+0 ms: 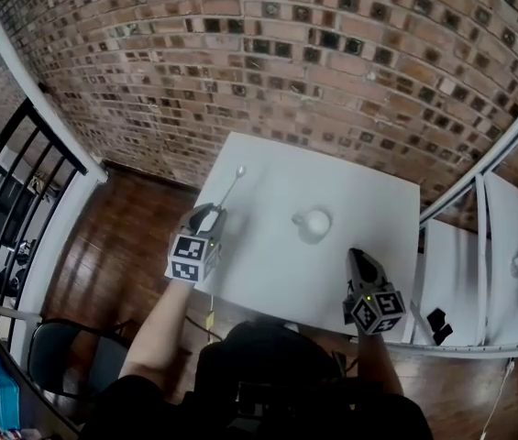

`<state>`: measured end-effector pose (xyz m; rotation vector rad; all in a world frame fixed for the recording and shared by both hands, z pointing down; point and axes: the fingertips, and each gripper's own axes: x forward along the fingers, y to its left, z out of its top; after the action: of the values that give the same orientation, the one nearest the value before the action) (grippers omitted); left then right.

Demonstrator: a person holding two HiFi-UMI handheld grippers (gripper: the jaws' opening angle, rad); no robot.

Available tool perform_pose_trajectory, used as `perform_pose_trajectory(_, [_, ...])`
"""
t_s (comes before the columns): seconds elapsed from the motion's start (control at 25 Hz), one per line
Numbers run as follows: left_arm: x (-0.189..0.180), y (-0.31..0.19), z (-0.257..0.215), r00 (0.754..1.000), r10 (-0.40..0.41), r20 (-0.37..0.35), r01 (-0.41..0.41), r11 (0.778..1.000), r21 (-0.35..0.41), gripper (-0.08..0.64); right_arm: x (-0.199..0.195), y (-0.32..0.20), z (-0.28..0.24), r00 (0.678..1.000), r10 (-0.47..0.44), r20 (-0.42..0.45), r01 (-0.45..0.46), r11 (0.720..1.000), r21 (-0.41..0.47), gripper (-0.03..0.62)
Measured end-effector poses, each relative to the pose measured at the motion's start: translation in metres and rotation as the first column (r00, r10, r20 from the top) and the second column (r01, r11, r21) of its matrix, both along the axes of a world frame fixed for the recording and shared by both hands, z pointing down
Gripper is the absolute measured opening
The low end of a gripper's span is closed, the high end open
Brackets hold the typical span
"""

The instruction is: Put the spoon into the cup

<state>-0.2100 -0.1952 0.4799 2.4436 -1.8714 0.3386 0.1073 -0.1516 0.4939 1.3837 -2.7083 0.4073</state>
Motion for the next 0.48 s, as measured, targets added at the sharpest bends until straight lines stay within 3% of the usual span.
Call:
perform_pose_trajectory(0.28, [0.038,0.003,-0.008,0.992,0.124,-0.027,-0.124,0.992,0.018,0.118,0.006,0.002,-0.003,1.000,0.023,0.008,-0.023,1.000,0.009,0.005])
perform_pose_trajectory(0.48, [0.078,0.000,0.001,0.974,0.226,-0.023,-0.226,0.974,-0.004,0.118,0.023,0.006,-0.002,0.998,0.069,0.007,-0.069,0.998,0.004,0.005])
